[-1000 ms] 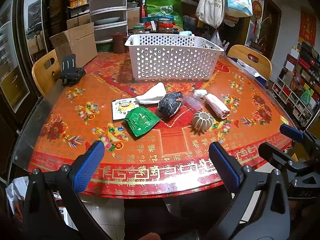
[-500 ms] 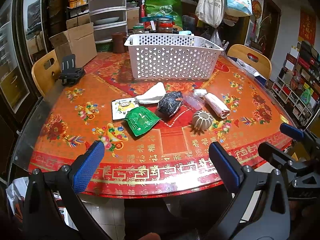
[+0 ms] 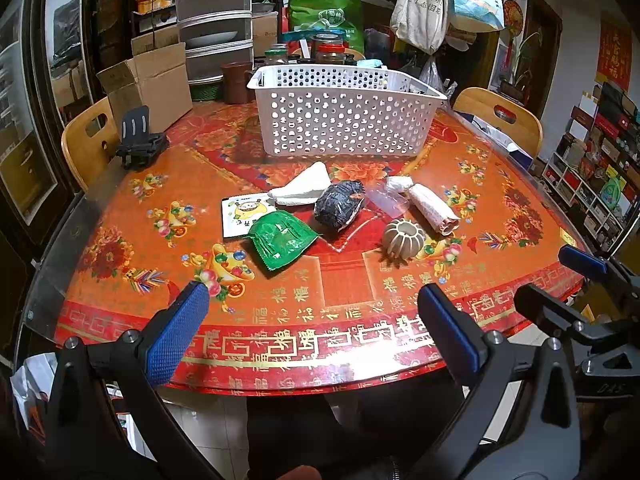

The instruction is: Organize soft objects

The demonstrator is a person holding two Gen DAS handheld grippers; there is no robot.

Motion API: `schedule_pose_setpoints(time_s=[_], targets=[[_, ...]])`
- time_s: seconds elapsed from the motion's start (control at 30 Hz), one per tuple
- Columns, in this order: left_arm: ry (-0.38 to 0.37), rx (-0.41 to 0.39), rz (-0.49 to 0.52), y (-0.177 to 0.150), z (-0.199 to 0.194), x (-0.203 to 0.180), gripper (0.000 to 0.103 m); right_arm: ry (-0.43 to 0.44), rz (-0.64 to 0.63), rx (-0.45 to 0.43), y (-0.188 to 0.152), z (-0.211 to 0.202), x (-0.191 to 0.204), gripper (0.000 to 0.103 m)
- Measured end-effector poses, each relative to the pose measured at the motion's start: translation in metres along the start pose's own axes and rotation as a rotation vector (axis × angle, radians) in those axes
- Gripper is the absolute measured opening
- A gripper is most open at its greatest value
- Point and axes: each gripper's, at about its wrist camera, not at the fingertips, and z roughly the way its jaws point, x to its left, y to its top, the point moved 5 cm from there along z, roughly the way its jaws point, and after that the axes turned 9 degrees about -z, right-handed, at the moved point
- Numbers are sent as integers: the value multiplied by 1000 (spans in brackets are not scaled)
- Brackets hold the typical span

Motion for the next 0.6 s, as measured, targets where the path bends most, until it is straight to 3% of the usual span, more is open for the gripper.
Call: schedule_pose_setpoints(time_s=[0.6], targets=[[-5, 6, 0, 1, -1, 0, 103, -1, -3, 8, -1, 2, 0, 103]])
